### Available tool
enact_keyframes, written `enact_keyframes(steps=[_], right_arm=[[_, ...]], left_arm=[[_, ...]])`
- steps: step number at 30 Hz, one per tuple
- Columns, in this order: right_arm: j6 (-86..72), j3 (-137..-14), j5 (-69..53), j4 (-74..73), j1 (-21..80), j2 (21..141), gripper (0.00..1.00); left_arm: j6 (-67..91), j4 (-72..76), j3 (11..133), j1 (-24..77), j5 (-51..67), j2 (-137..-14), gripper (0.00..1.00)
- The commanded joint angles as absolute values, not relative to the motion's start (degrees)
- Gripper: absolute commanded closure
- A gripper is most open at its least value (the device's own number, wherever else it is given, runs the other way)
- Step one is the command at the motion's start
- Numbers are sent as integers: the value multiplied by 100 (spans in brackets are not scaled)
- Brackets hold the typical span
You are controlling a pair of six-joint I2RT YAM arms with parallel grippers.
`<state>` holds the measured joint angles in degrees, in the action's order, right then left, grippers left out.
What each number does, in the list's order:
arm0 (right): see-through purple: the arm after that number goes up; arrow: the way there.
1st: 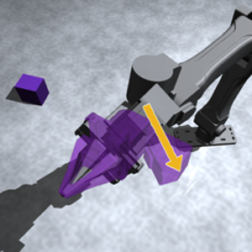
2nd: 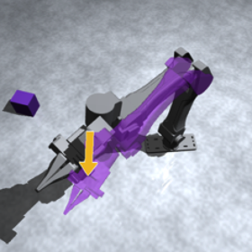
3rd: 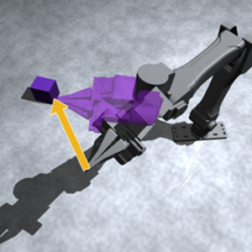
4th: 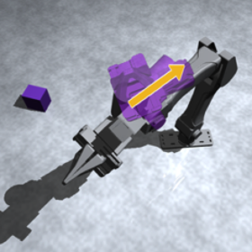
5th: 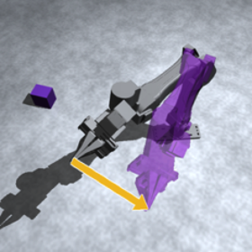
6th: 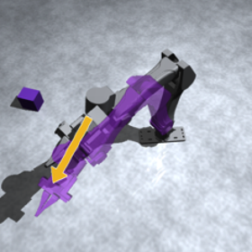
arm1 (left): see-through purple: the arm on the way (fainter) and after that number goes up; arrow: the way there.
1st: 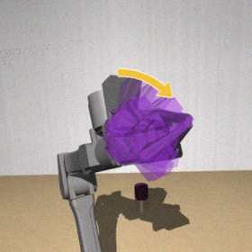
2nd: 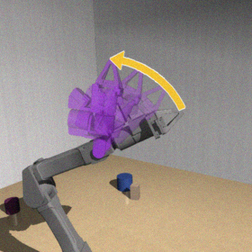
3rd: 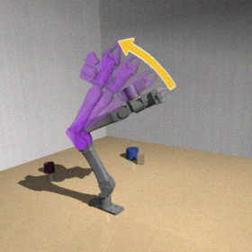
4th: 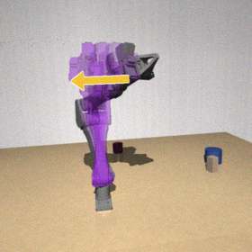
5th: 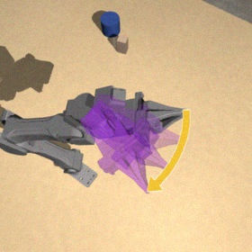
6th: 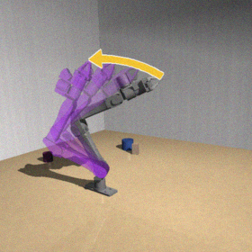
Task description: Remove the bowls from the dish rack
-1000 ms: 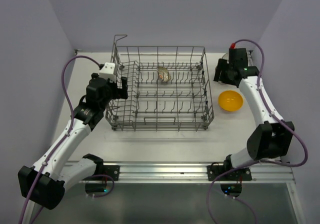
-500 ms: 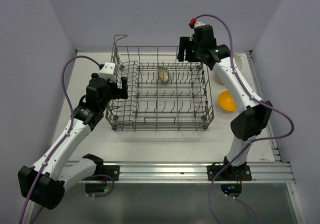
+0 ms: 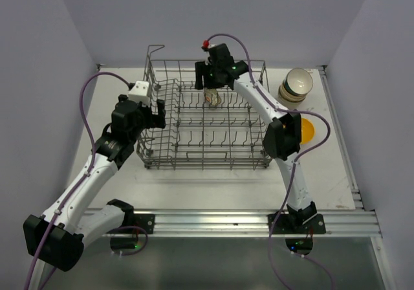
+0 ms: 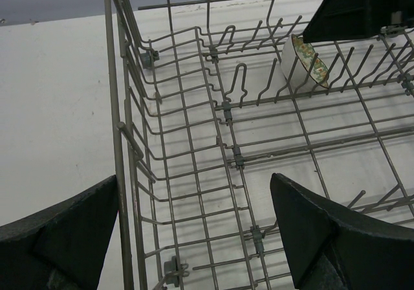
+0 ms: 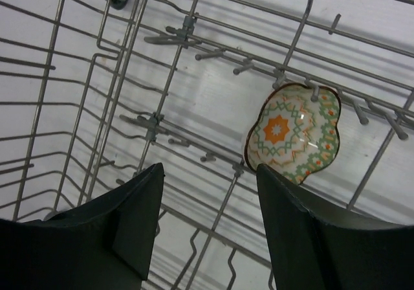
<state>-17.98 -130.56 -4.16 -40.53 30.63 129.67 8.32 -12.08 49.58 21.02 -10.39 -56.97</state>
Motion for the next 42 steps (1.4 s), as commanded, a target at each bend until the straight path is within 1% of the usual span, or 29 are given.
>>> enact_keyframes(steps=[1,14,18,21,22,23,26,27,30,31,33,35,36,37,38,39,41,42], right_arm=[[-1890,-13823,-510,-3999,3050,13473,37],[-1758,-13886,-79,-3691,3199,14246,40],[-1775,-13957,-18,-3691,3217,14352,43],[-1802,-13904,236,-3648,3226,14335,49],[-1819,-13904,237,-3630,3226,14344,54],[-1793,-13913,220,-3639,3226,14361,55],[-1775,-14088,220,-3770,3226,14475,61],[-1767,-14202,255,-3823,3234,14510,65],[-1793,-14247,351,-3981,3234,14546,66],[-1810,-14238,369,-3990,3234,14563,71],[-1828,-14273,360,-4008,3226,14616,76],[-1933,-14282,238,-4043,3234,14651,78],[-1968,-14256,194,-4034,3234,14643,76],[-2012,-14230,132,-3973,3226,14634,70],[-2091,-14212,36,-3929,3226,14590,60],[-2135,-14203,26,-3911,3226,14564,53],[-2232,-14229,-140,-3885,3226,14485,50],[-2267,-14273,-175,-3911,3226,14441,44]], left_arm=[[888,-1116,5027,2171,-527,-5590,0],[888,-1116,5062,2180,-413,-5555,0],[888,-1134,5063,2180,-422,-5546,0],[879,-1142,5063,2180,-413,-5528,0],[888,-1134,5063,2180,-404,-5520,0],[879,-1125,5063,2180,-387,-5511,0],[879,-1134,5063,2180,-387,-5502,0],[888,-1134,5063,2180,-387,-5502,0],[870,-1134,5063,2180,-378,-5502,0],[870,-1134,5063,2180,-378,-5485,0],[879,-1143,5071,2180,-378,-5467,0],[870,-1143,5063,2180,-378,-5458,0],[879,-1134,5063,2180,-378,-5458,0],[879,-1142,5071,2180,-378,-5467,0],[879,-1134,5063,2180,-378,-5458,0],[879,-1142,5063,2180,-378,-5458,0],[879,-1142,5071,2180,-369,-5449,0],[879,-1143,5071,2180,-369,-5458,0]])
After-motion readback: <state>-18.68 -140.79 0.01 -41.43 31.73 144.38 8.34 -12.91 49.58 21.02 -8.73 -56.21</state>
